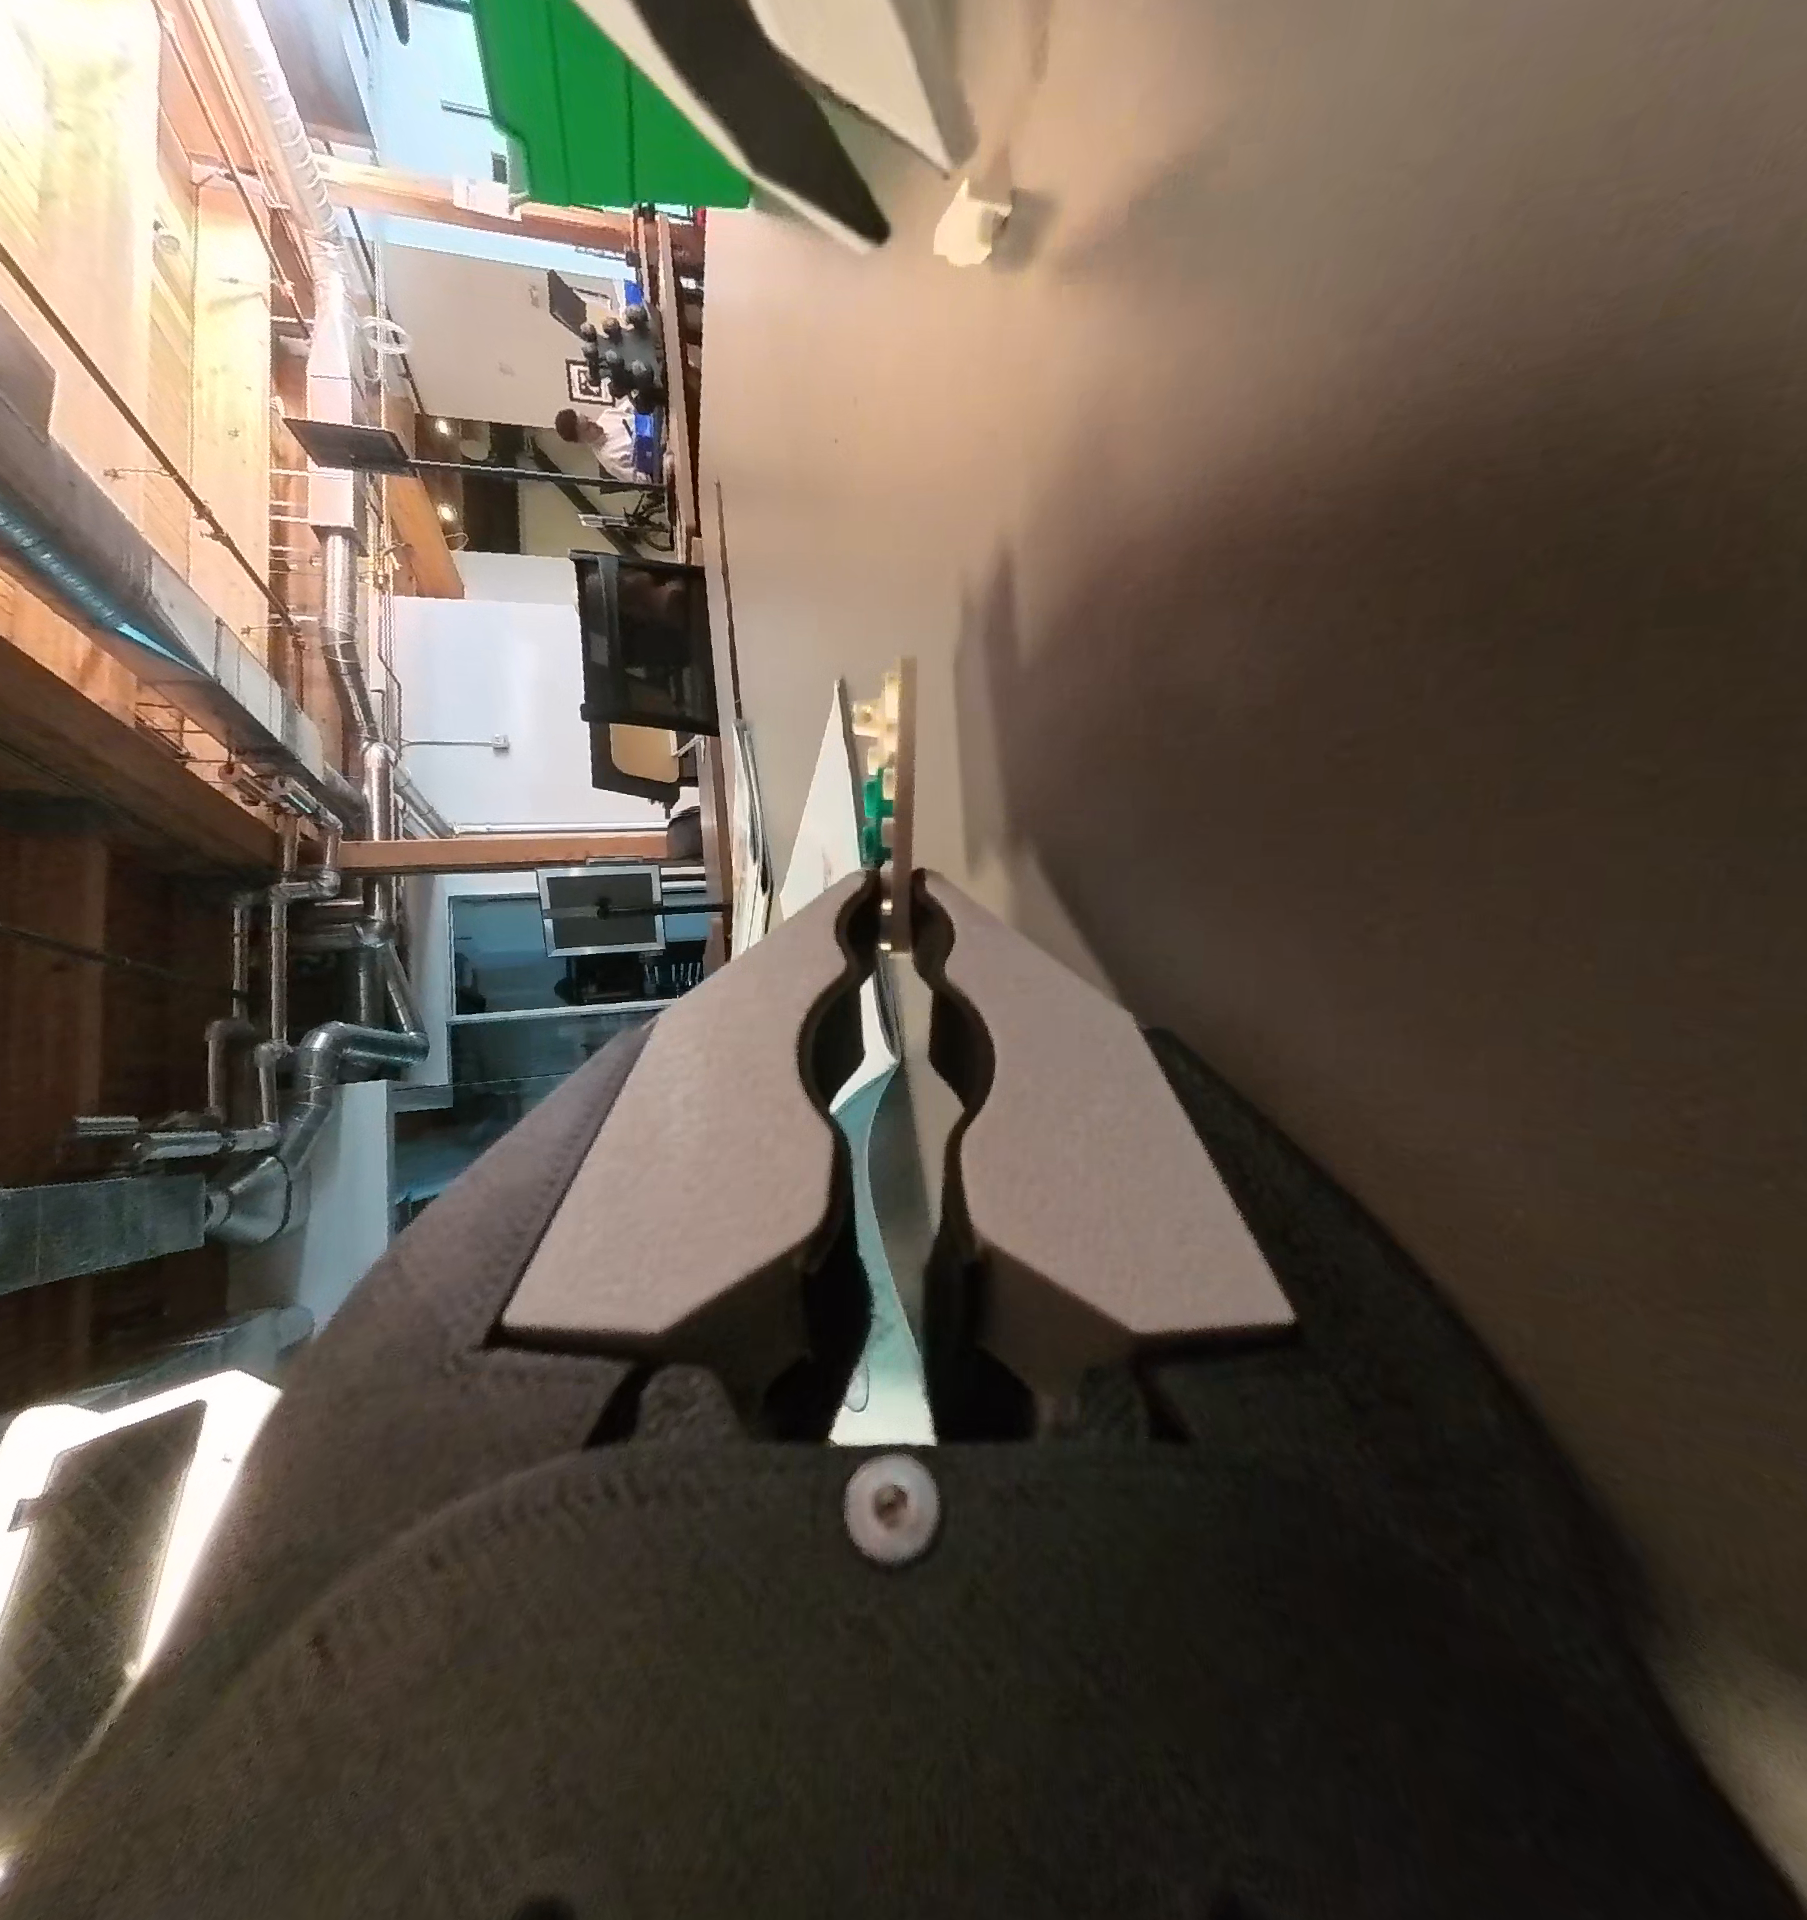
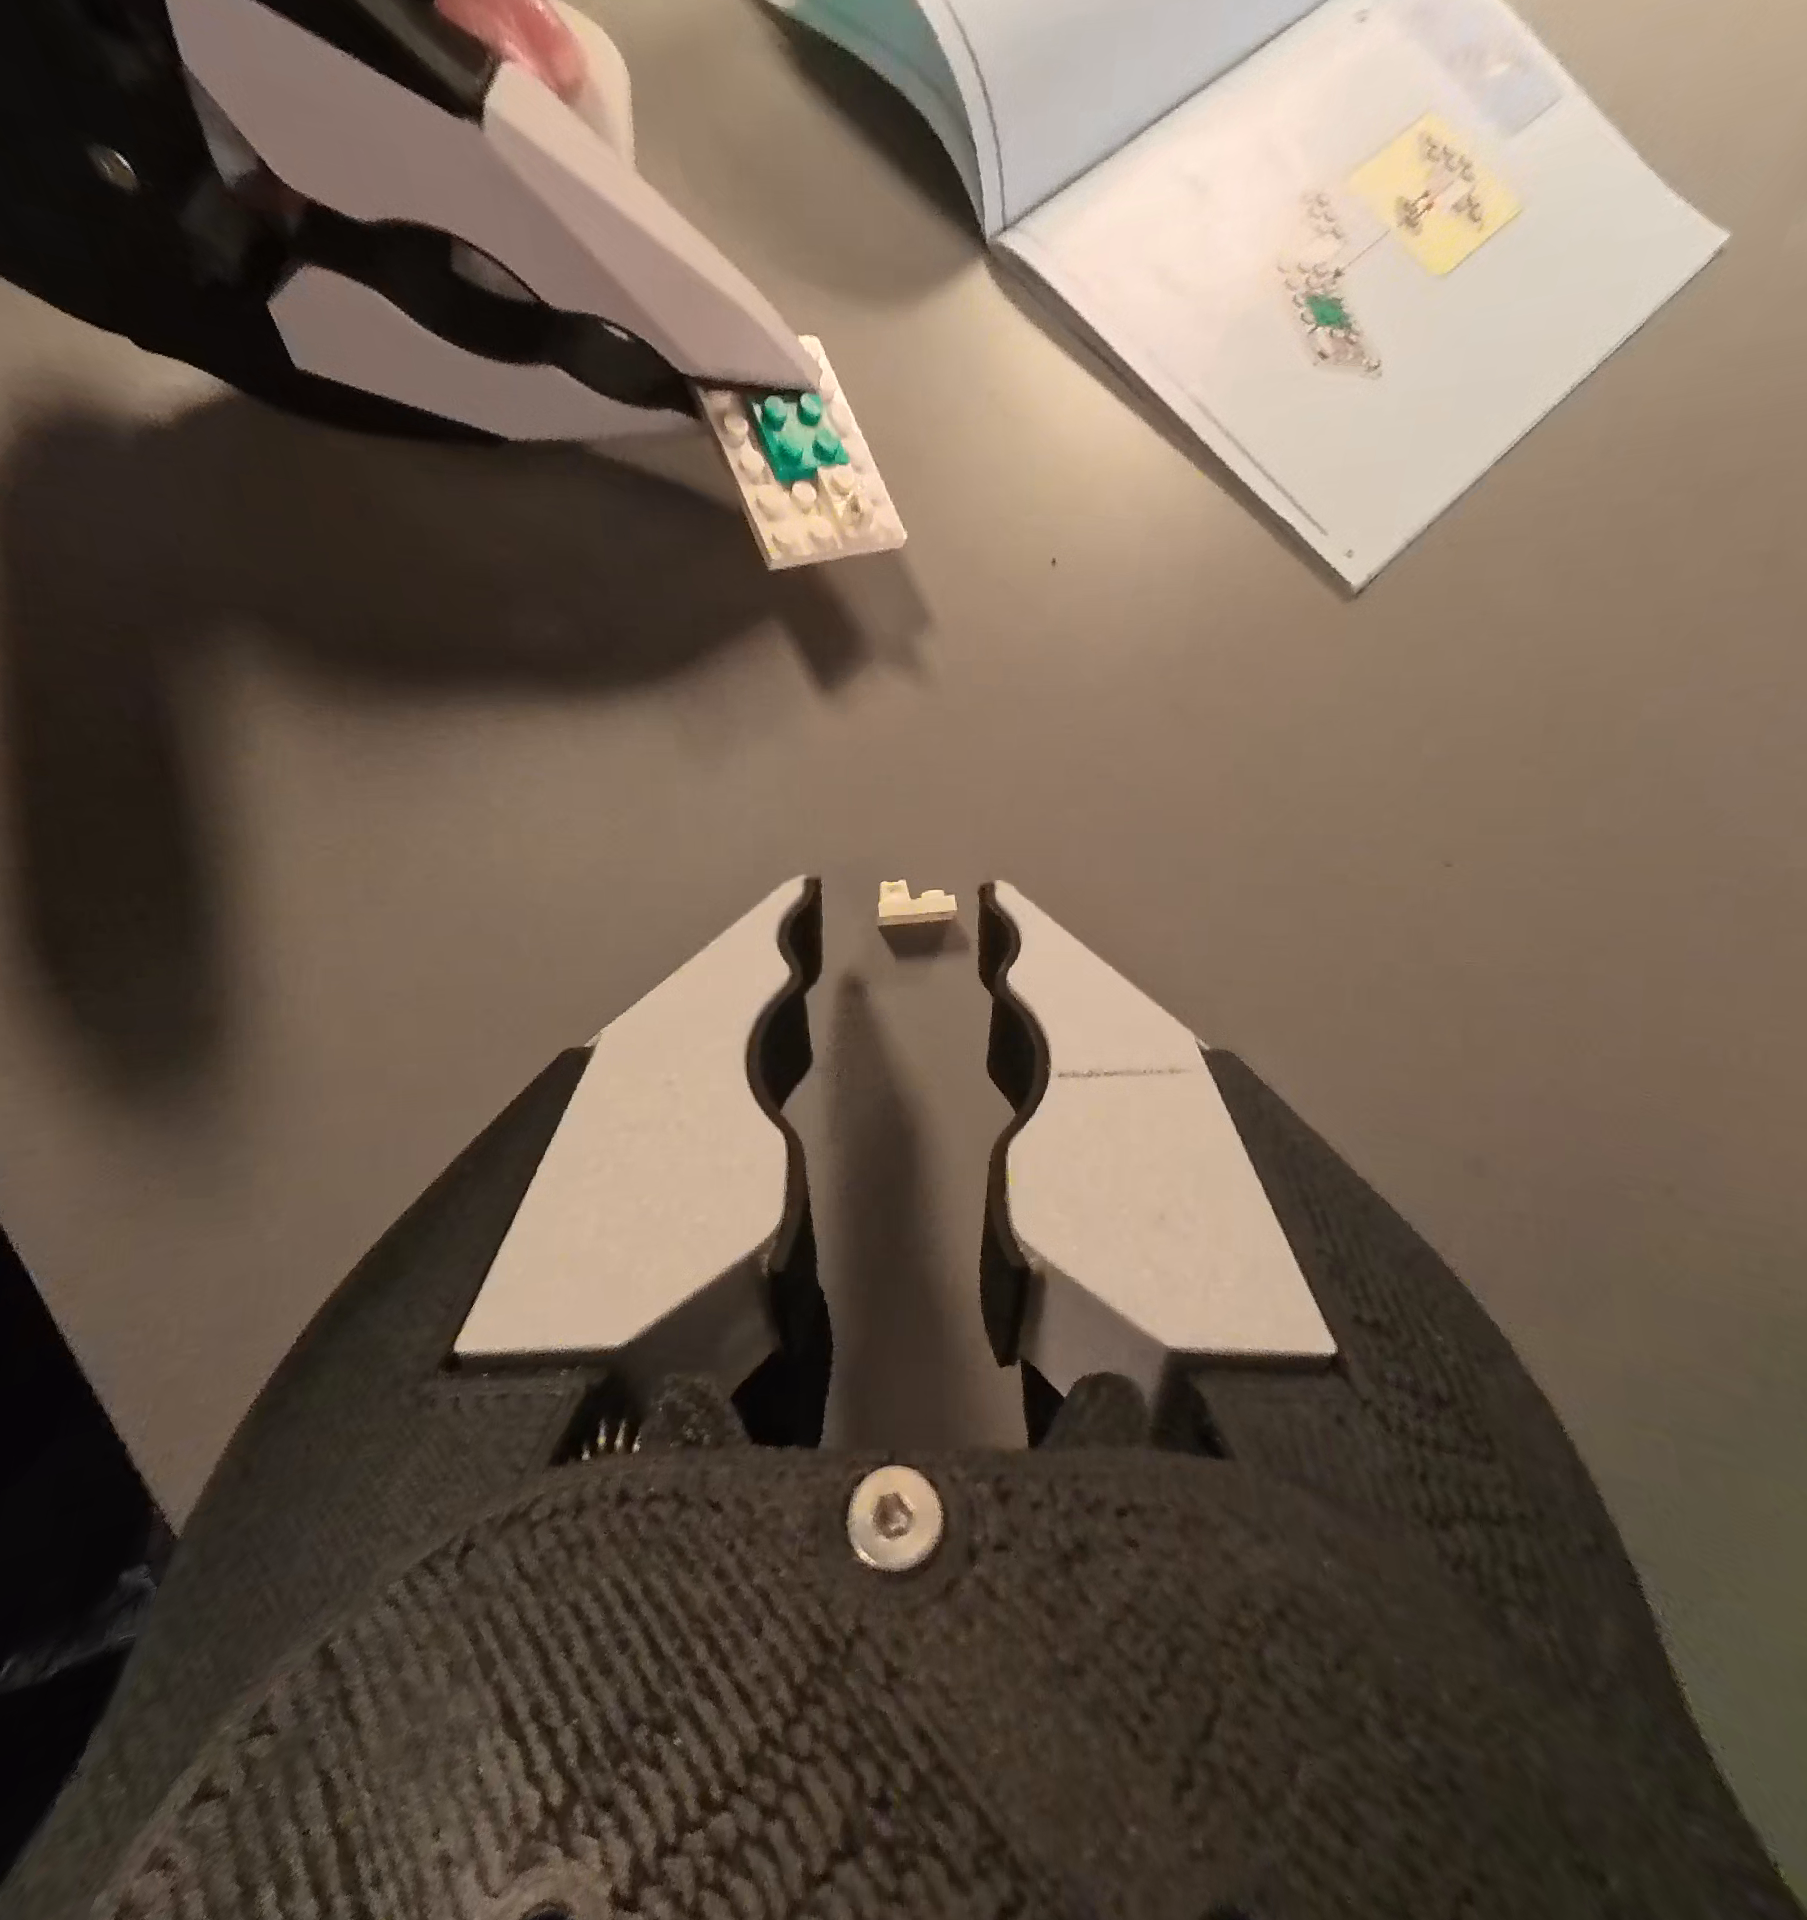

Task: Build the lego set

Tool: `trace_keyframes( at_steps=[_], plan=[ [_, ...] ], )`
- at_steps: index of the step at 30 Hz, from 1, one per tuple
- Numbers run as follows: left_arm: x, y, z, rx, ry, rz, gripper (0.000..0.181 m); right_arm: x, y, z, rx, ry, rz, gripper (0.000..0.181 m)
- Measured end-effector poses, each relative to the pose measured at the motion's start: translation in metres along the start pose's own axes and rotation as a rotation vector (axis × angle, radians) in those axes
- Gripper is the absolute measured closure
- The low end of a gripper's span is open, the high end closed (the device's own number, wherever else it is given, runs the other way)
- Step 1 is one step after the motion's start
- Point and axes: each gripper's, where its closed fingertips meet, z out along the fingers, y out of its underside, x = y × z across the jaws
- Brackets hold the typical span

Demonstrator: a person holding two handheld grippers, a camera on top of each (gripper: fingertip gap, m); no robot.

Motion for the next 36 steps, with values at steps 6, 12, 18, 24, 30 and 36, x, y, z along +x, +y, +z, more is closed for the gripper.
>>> trace_keyframes(
  at_steps=[6, 12, 18, 24, 30, 36],
  plan=[
    [0.002, -0.002, -0.001, 0.002, -0.003, 0.015, 0.177, 0.003, 0.007, 0.010, -0.074, -0.047, -0.023, 0.156],
    [0.005, -0.007, -0.001, 0.012, 0.009, 0.012, 0.177, -0.004, -0.007, 0.014, -0.013, -0.138, 0.007, 0.167],
    [-0.002, -0.029, -0.011, 0.122, -0.025, -0.079, 0.177, -0.033, -0.079, 0.000, 0.412, -0.328, 0.031, 0.167],
    [-0.023, -0.039, -0.021, 0.211, -0.096, -0.211, 0.177, -0.041, -0.091, 0.000, 0.528, -0.310, -0.085, 0.167],
    [-0.023, -0.035, -0.019, 0.207, -0.084, -0.247, 0.177, -0.035, -0.089, -0.007, 0.574, -0.297, -0.103, 0.167],
    [-0.013, -0.018, -0.008, 0.104, -0.050, -0.192, 0.177, -0.015, -0.037, 0.011, 0.305, -0.333, -0.088, 0.167]
  ],
)
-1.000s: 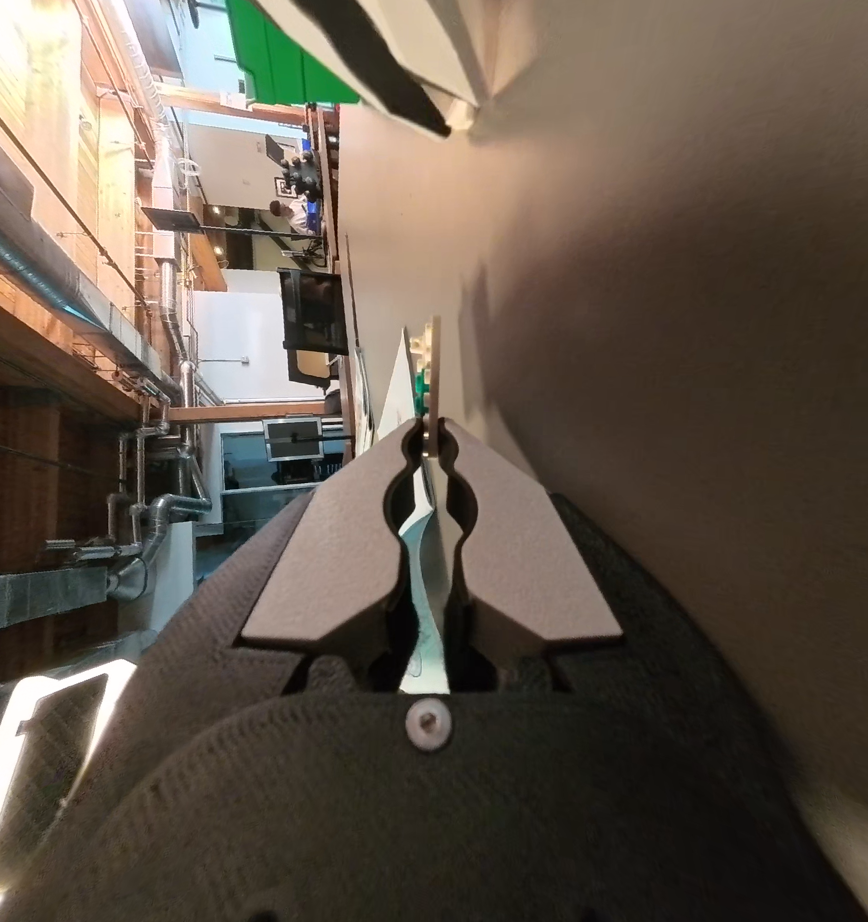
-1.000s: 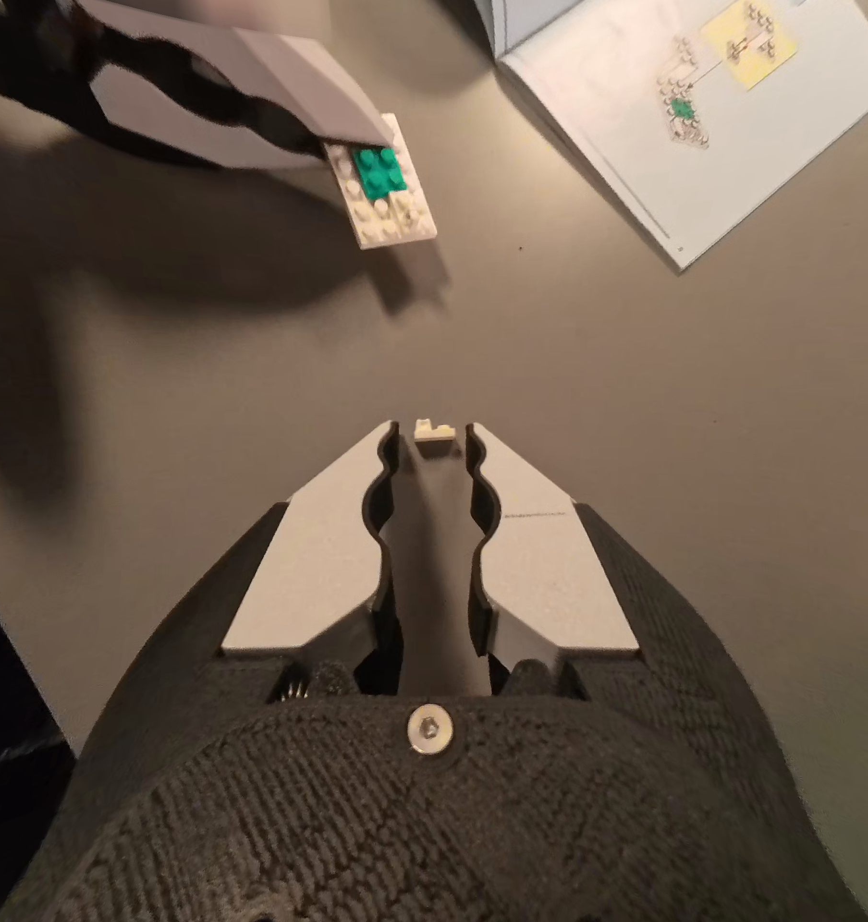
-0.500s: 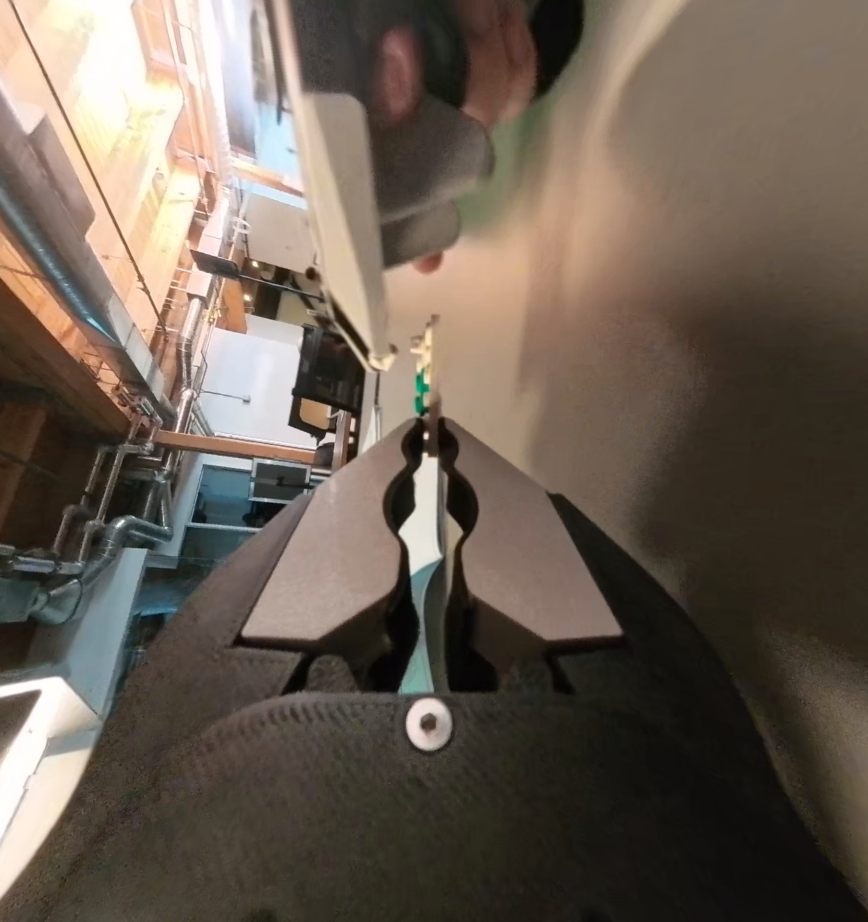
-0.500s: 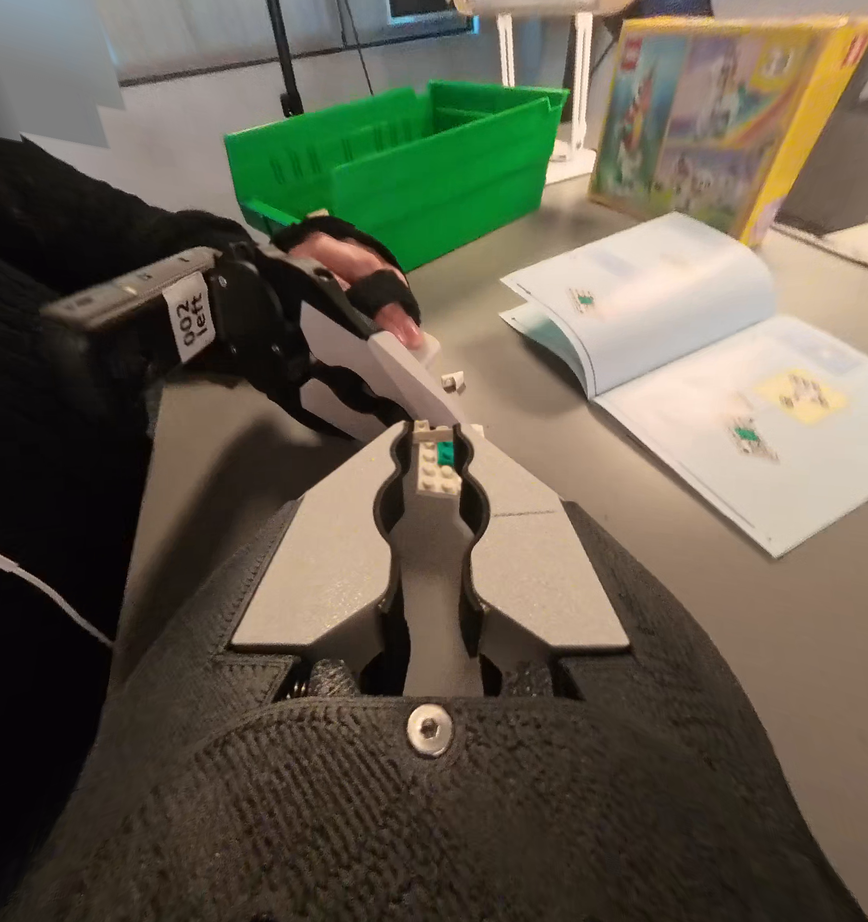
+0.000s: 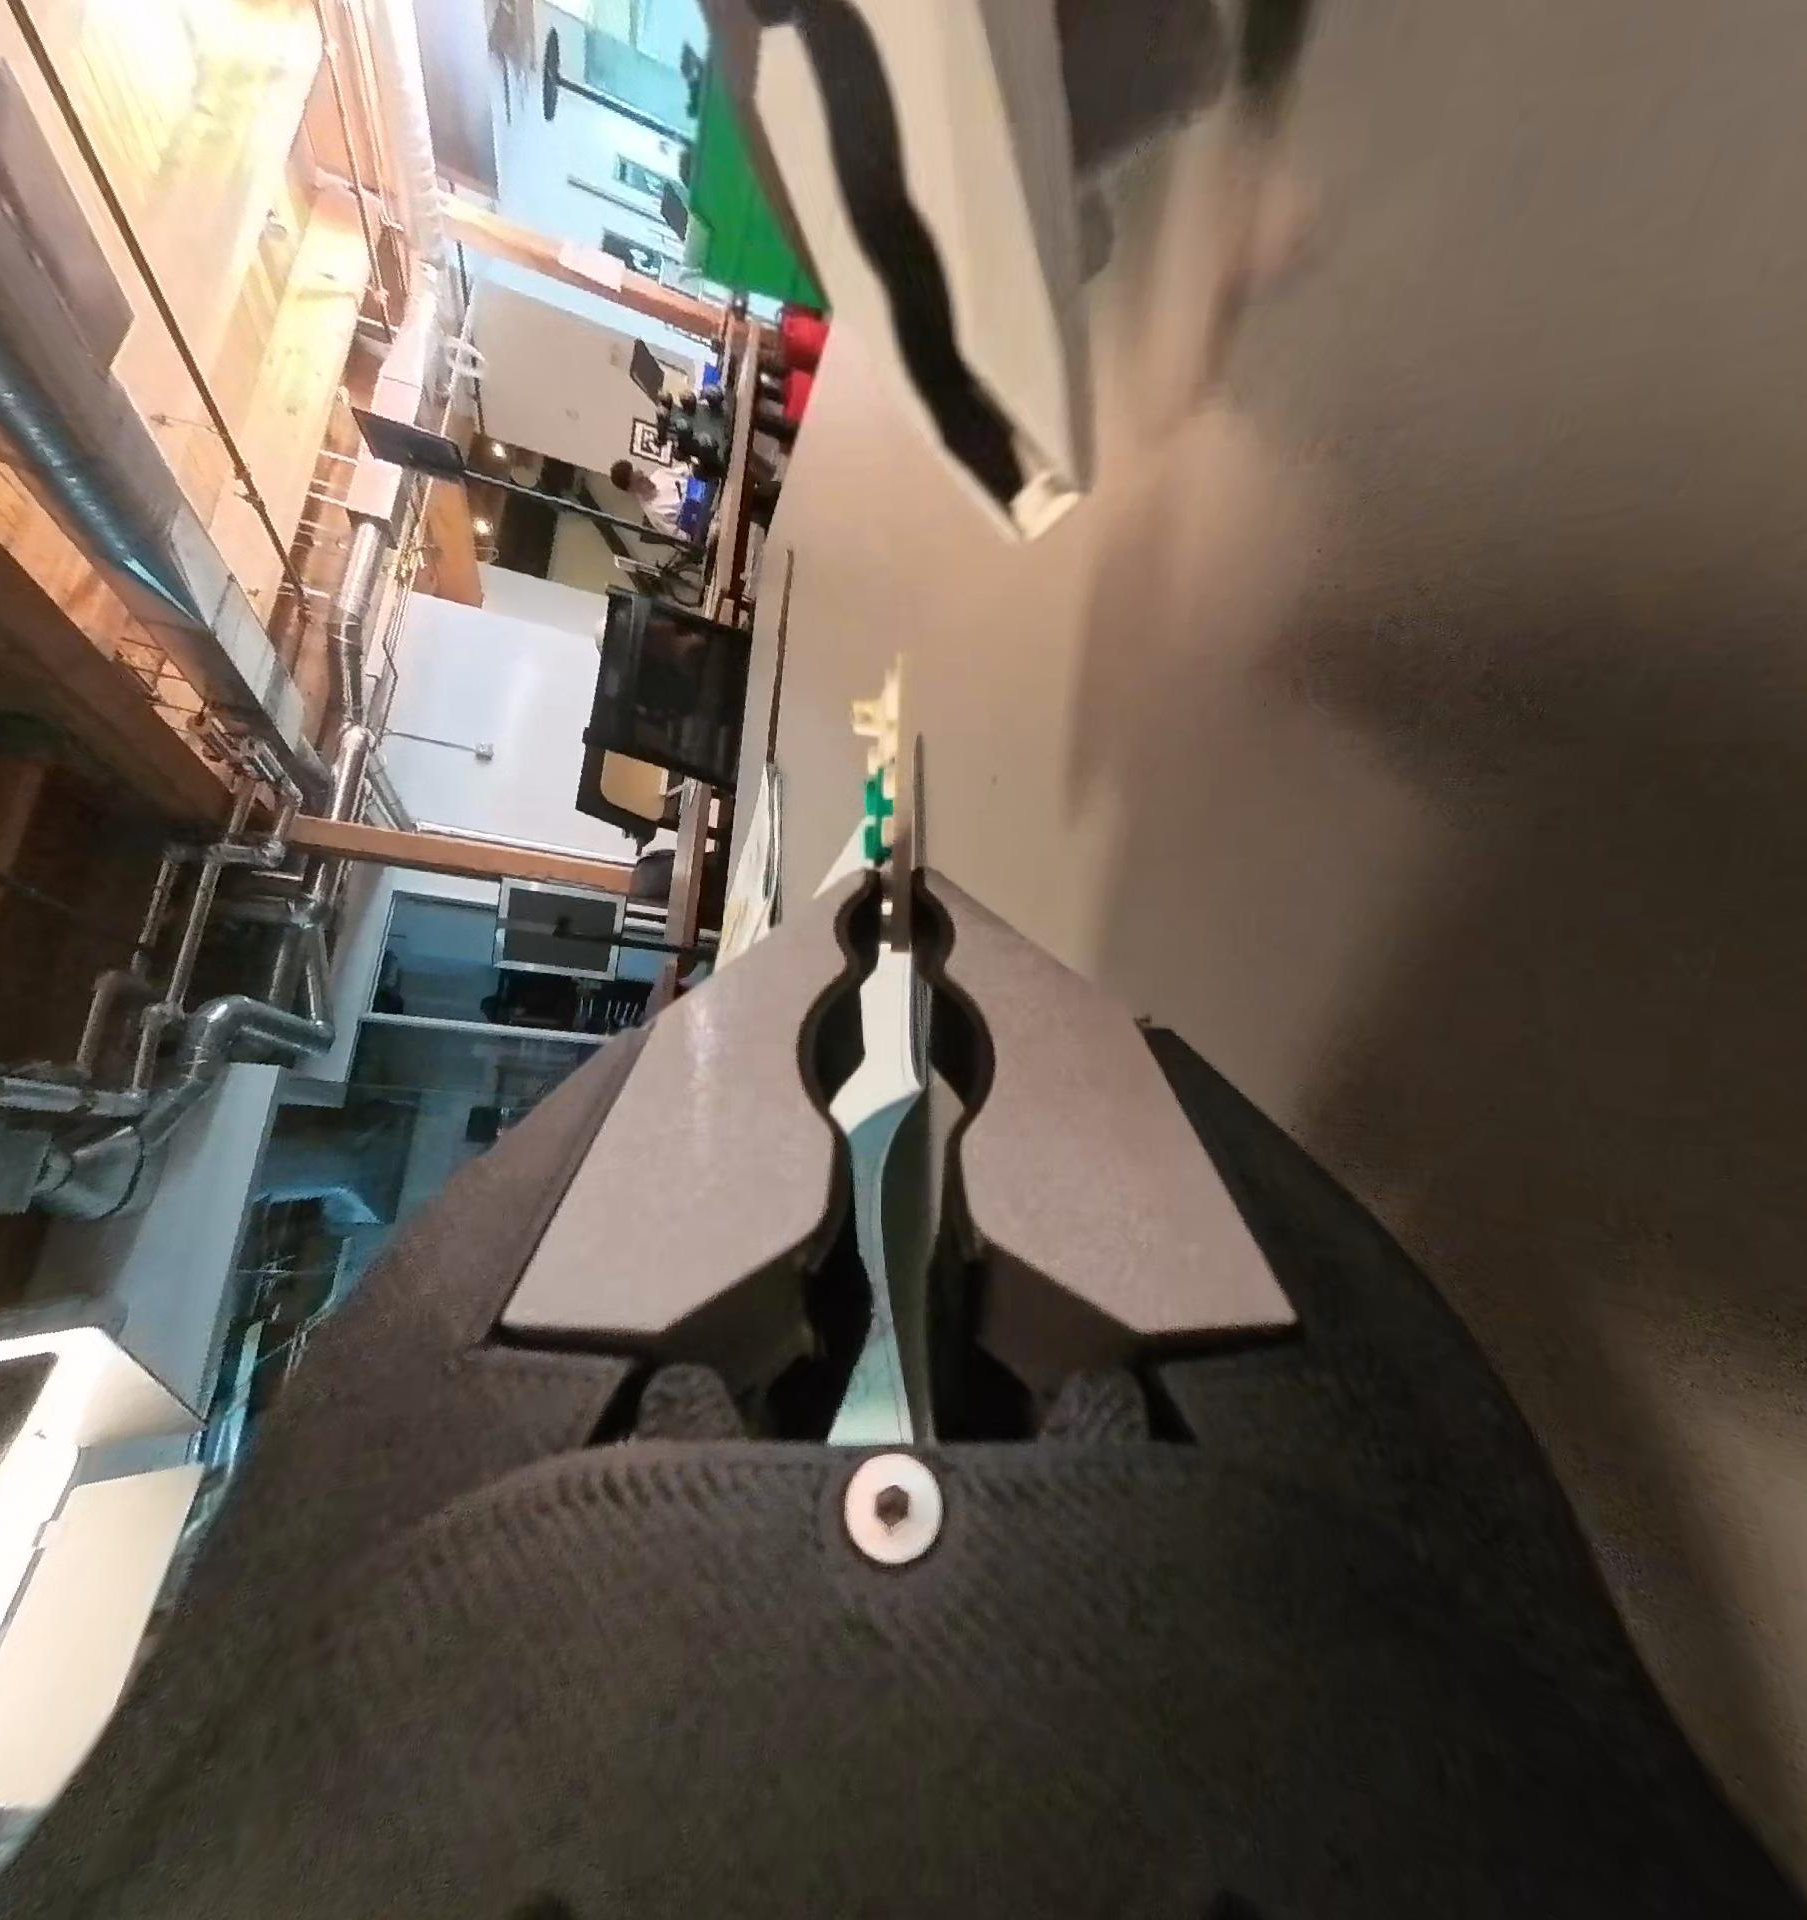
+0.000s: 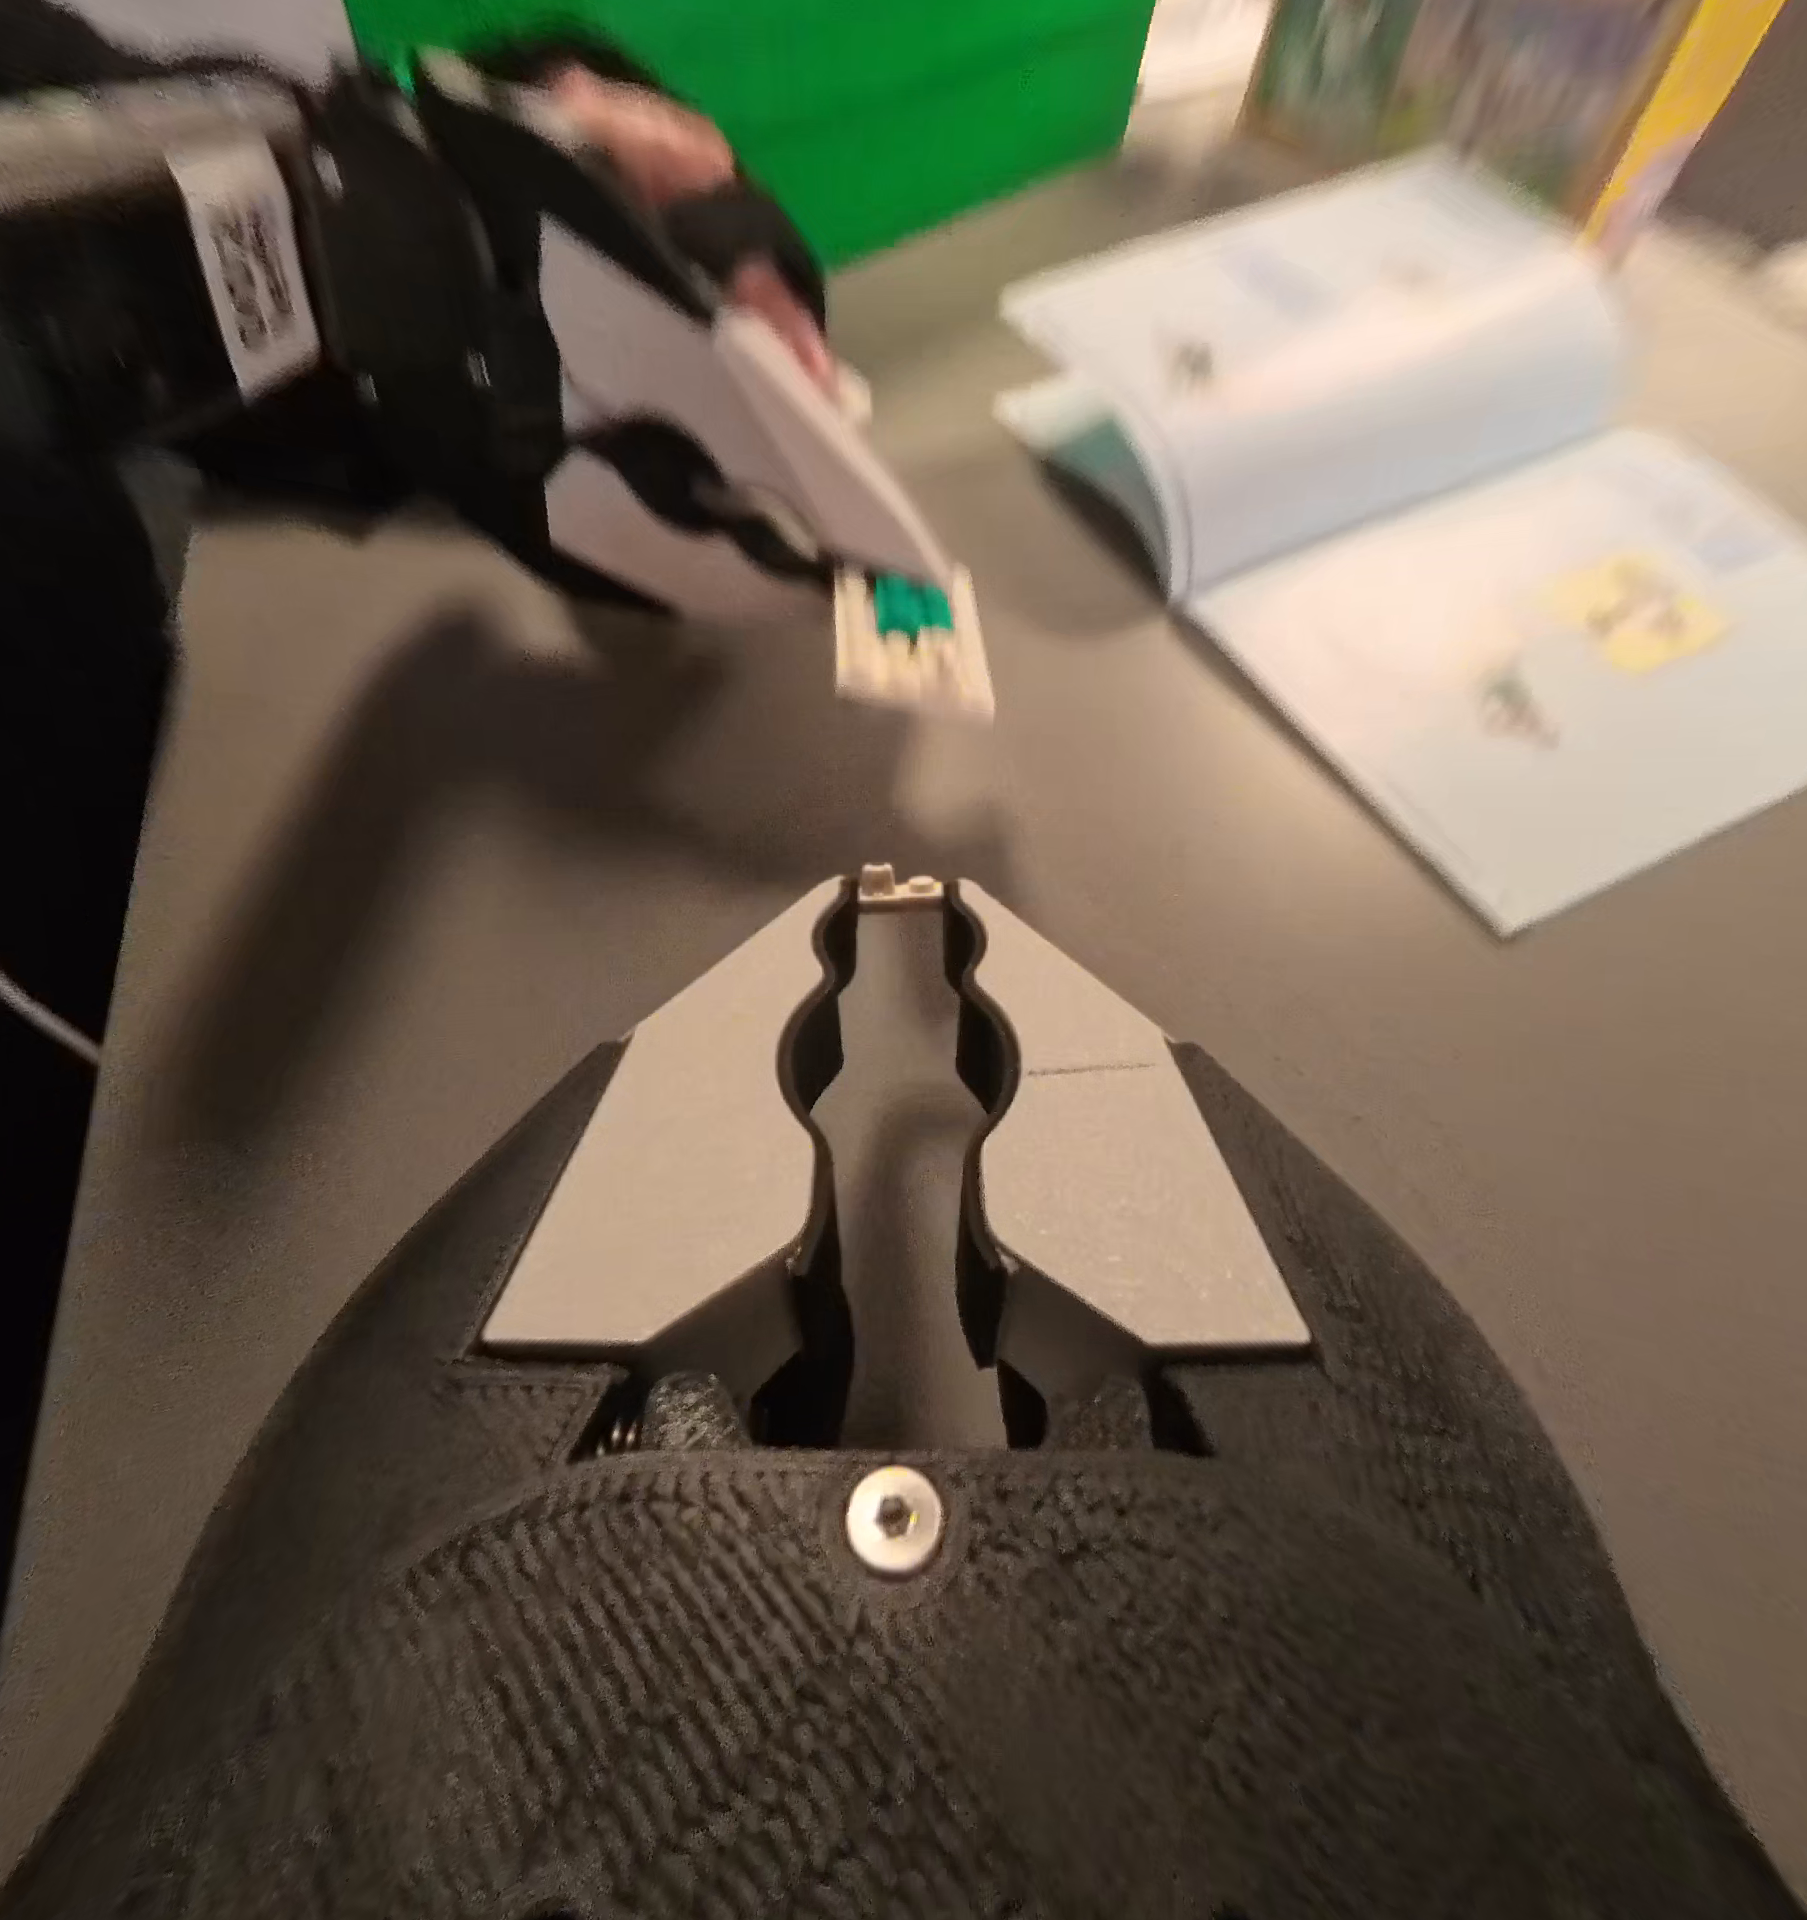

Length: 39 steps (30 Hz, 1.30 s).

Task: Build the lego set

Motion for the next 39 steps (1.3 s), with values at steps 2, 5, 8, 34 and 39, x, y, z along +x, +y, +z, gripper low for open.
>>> trace_keyframes(
  at_steps=[2, 5, 8, 34, 39],
  plan=[
    [0.000, 0.000, 0.000, 0.002, 0.007, -0.013, 0.177, -0.002, 0.014, 0.000, -0.085, -0.037, -0.017, 0.166],
    [0.001, 0.000, 0.000, -0.003, 0.009, -0.006, 0.177, -0.003, 0.032, -0.002, -0.197, -0.083, -0.039, 0.166],
    [0.001, 0.000, 0.000, -0.003, 0.012, -0.002, 0.177, 0.000, 0.036, -0.007, -0.217, -0.106, -0.048, 0.166],
    [0.004, -0.001, 0.000, -0.003, 0.036, 0.054, 0.177, 0.012, 0.038, -0.016, -0.201, 0.137, 0.100, 0.158],
    [0.004, -0.002, 0.000, 0.003, 0.042, 0.054, 0.177, 0.013, 0.037, -0.012, -0.204, 0.076, 0.127, 0.166]
  ],
)
